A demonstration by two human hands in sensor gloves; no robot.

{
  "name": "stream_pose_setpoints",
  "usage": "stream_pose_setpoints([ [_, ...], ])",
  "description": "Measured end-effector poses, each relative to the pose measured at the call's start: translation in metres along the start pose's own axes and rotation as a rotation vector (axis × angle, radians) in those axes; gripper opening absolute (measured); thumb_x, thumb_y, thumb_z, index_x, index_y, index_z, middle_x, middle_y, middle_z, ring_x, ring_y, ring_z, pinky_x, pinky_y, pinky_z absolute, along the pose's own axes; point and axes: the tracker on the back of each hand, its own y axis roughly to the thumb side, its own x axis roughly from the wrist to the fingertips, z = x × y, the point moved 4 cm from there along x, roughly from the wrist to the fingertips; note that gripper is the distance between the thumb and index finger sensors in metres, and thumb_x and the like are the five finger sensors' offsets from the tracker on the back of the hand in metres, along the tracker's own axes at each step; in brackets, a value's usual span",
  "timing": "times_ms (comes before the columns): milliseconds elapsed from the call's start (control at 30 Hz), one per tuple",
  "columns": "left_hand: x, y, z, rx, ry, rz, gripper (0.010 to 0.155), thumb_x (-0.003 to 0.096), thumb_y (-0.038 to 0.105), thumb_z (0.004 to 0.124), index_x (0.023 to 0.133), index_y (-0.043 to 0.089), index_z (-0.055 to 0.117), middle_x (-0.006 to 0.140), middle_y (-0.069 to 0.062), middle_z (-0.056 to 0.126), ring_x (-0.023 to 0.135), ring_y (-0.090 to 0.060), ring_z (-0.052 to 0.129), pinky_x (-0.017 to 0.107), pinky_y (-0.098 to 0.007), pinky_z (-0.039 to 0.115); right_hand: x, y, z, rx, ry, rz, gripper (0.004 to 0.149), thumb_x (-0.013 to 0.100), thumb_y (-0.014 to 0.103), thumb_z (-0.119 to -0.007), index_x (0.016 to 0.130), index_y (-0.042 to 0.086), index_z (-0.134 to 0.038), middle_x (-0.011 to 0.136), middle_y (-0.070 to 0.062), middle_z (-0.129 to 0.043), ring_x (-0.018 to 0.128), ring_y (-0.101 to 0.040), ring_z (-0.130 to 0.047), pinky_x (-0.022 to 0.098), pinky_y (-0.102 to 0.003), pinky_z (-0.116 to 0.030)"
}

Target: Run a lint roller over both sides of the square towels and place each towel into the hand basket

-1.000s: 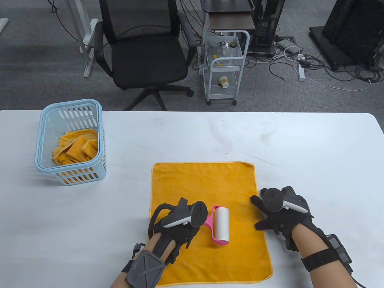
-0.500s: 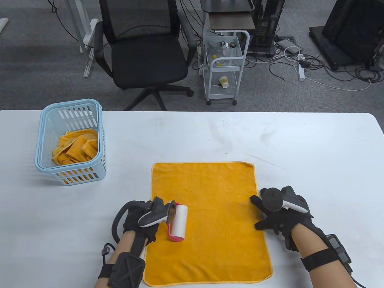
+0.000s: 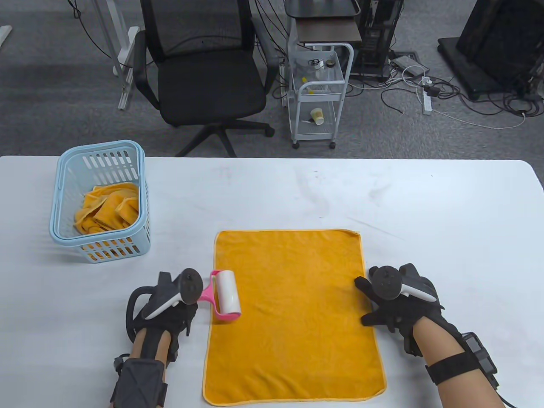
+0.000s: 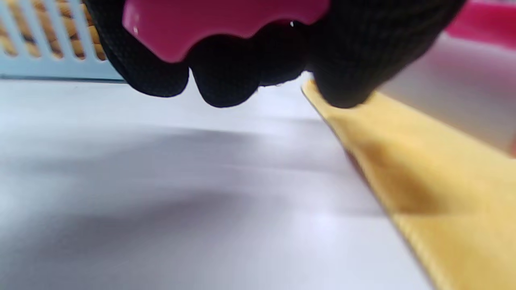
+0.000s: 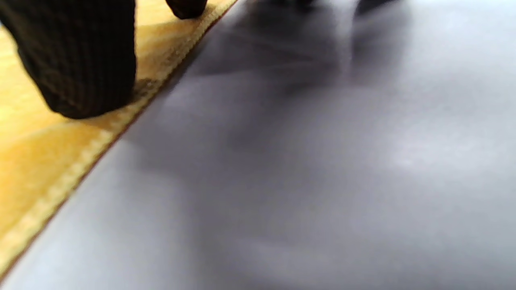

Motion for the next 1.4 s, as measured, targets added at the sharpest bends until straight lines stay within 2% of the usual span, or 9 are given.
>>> stream_pose_setpoints([
  [100, -0.004, -0.029, -0.004, -0.147, 0.029, -0.031, 0.064, 0.0444, 0.056, 0.08, 0.1, 0.042, 0.051, 0.092, 0.001, 0.077, 0.075, -0.028, 0.09, 0.064, -0.06, 0.073, 0.0, 0.0, 0.0, 0.002, 0.001, 0.0, 0.093, 0.042, 0.059, -0.087, 0.112, 0.032, -0.033, 0.116, -0.017, -0.018, 0.105, -0.05, -0.021, 0.069, -0.074, -0.038],
  [267, -0.002, -0.063, 0.007, -0.206, 0.02, -0.148, 0.054, 0.0496, 0.047, 0.075, 0.1, 0.037, 0.057, 0.103, -0.004, 0.068, 0.088, -0.036, 0.081, 0.069, -0.065, 0.064, 0.0, 0.0, 0.0, 0.002, 0.001, 0.0, 0.093, 0.042, 0.059, -0.087, 0.112, 0.032, -0.032, 0.116, -0.017, -0.018, 0.105, -0.05, -0.021, 0.069, -0.074, -0.038],
  [467, 0.006, -0.073, 0.024, -0.118, -0.038, -0.25, 0.059, 0.0501, 0.043, 0.078, 0.105, 0.026, 0.063, 0.118, -0.014, 0.051, 0.106, -0.049, 0.058, 0.071, -0.07, 0.053, 0.0, 0.0, 0.0, 0.0, 0.0, 0.0, 0.093, 0.042, 0.06, -0.086, 0.112, 0.032, -0.032, 0.116, -0.017, -0.018, 0.105, -0.049, -0.021, 0.069, -0.074, -0.038],
  [567, 0.004, -0.067, 0.019, -0.069, -0.025, -0.246, 0.07, 0.0482, 0.046, 0.08, 0.108, 0.026, 0.05, 0.12, -0.016, 0.039, 0.107, -0.052, 0.051, 0.071, -0.07, 0.051, 0.0, 0.0, 0.0, -0.002, 0.003, 0.002, 0.093, 0.042, 0.059, -0.086, 0.112, 0.031, -0.032, 0.116, -0.018, -0.018, 0.105, -0.05, -0.021, 0.069, -0.074, -0.039],
  [767, -0.009, 0.032, -0.014, 0.085, 0.101, 0.023, 0.077, 0.0465, 0.056, 0.079, 0.11, 0.028, 0.045, 0.121, -0.017, 0.033, 0.108, -0.053, 0.043, 0.071, -0.071, 0.048, 0.0, 0.0, 0.003, 0.012, -0.016, 0.008, 0.092, 0.042, 0.057, -0.088, 0.112, 0.03, -0.035, 0.116, -0.019, -0.021, 0.105, -0.05, -0.024, 0.069, -0.074, -0.039],
  [900, -0.012, 0.137, 0.001, 0.083, -0.073, 0.308, 0.081, 0.0454, 0.06, 0.08, 0.111, 0.03, 0.043, 0.123, -0.013, 0.035, 0.111, -0.051, 0.046, 0.073, -0.071, 0.051, -0.002, -0.002, 0.007, 0.002, -0.038, -0.005, 0.092, 0.043, 0.057, -0.088, 0.112, 0.029, -0.035, 0.116, -0.02, -0.022, 0.105, -0.052, -0.028, 0.068, -0.074, -0.04],
  [1000, -0.002, 0.184, 0.022, 0.158, -0.14, 0.373, 0.084, 0.0433, 0.063, 0.081, 0.111, 0.033, 0.041, 0.123, -0.013, 0.033, 0.111, -0.051, 0.047, 0.073, -0.071, 0.055, -0.005, -0.003, 0.008, 0.013, -0.046, 0.001, 0.093, 0.042, 0.057, -0.088, 0.113, 0.029, -0.034, 0.116, -0.021, -0.022, 0.105, -0.052, -0.029, 0.068, -0.074, -0.041],
  [1233, 0.022, 0.211, 0.087, 0.377, -0.305, 0.343, 0.095, 0.0389, 0.066, 0.085, 0.11, 0.036, 0.03, 0.123, -0.014, 0.026, 0.11, -0.053, 0.045, 0.07, -0.072, 0.059, -0.007, -0.003, 0.012, 0.018, -0.069, 0.006, 0.093, 0.042, 0.057, -0.088, 0.113, 0.029, -0.034, 0.116, -0.021, -0.021, 0.105, -0.052, -0.028, 0.069, -0.074, -0.04],
  [1400, 0.023, 0.211, 0.08, 0.313, -0.216, 0.335, 0.071, 0.0444, 0.052, 0.087, 0.103, 0.041, 0.05, 0.116, -0.005, 0.044, 0.101, -0.04, 0.06, 0.068, -0.061, 0.073, -0.006, -0.003, 0.013, 0.0, -0.076, 0.007, 0.093, 0.042, 0.057, -0.089, 0.112, 0.03, -0.034, 0.116, -0.02, -0.021, 0.105, -0.052, -0.028, 0.069, -0.074, -0.04],
])
